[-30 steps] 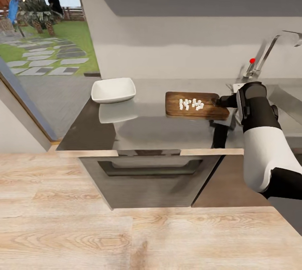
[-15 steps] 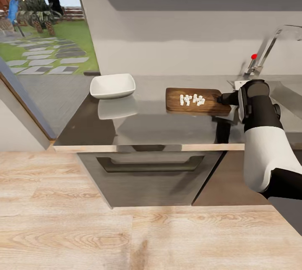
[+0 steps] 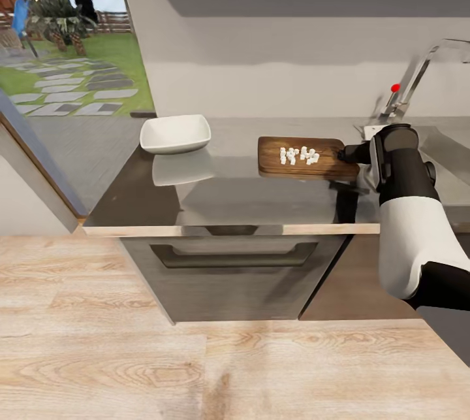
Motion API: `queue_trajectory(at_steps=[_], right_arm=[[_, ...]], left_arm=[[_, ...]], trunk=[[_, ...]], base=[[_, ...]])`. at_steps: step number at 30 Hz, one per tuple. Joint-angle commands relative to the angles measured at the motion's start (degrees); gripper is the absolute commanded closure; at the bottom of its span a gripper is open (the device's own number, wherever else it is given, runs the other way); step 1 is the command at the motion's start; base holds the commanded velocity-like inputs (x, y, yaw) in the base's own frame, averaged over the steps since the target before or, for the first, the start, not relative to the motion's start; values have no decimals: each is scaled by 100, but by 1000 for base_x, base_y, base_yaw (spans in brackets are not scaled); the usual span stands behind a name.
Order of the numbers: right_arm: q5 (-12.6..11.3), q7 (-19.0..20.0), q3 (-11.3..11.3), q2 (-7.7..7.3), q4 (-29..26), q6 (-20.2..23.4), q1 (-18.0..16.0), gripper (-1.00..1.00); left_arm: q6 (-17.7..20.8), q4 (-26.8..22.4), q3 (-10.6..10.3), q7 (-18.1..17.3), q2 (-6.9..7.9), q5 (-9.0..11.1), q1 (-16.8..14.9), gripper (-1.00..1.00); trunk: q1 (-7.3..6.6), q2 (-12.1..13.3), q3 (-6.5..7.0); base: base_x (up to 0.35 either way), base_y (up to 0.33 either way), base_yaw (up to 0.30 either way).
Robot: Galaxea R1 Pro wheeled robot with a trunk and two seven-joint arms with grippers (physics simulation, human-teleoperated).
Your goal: In the kitchen, take the Vidalia onion out of the sink, dice it on the chopping board with the paring knife, put the diced onion into the bowl on the countertop, then place both the paring knife and the chopping board into the sink.
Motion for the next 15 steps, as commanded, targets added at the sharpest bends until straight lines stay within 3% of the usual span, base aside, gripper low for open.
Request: queue_trajectory(at_steps=[1, 15], right_arm=[[151, 56, -10, -2, 207, 10, -1, 100], [151, 56, -15, -8, 210, 11, -1, 100]], left_arm=[[-28, 17, -17, 1, 0, 23, -8, -100], [-28, 17, -17, -1, -6, 23, -8, -100]], trunk=[[0, -2, -5], [0, -2, -5]], base=[[0, 0, 0], [0, 0, 0]])
